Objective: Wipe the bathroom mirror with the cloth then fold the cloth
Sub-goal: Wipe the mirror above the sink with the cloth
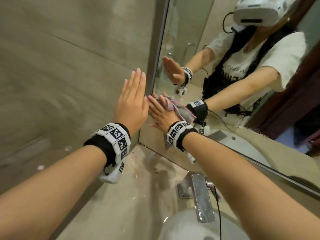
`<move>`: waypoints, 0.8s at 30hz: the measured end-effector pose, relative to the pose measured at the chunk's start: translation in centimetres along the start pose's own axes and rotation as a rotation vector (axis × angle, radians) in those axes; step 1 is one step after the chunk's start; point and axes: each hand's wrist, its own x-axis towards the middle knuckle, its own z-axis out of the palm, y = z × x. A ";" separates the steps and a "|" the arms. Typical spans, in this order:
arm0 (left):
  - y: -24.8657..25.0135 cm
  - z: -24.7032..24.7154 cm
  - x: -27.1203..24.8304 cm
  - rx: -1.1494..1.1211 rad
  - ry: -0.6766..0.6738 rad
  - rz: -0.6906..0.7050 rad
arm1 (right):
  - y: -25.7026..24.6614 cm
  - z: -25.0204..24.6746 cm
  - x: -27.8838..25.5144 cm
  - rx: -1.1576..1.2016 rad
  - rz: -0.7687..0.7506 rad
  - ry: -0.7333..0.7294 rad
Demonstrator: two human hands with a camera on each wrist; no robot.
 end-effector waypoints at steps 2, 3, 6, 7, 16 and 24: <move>-0.3 -0.3 -0.1 0.006 -0.010 0.013 | -0.1 0.4 0.3 0.031 -0.009 0.012; -0.4 -0.4 0.0 0.014 -0.011 0.021 | -0.1 0.4 0.4 0.035 -0.007 0.013; -0.6 -1.0 0.2 0.034 -0.007 0.022 | -0.1 0.1 0.9 0.004 -0.016 0.021; -0.6 -1.3 0.3 0.033 -0.010 0.018 | -0.2 0.0 1.1 -0.020 -0.025 0.018; -1.1 -2.4 0.3 0.059 -0.018 0.063 | -1.0 -0.7 1.7 -0.150 0.044 -0.021; -1.4 -3.1 0.3 0.073 -0.021 0.120 | 0.4 -0.5 1.7 -0.074 -0.023 0.028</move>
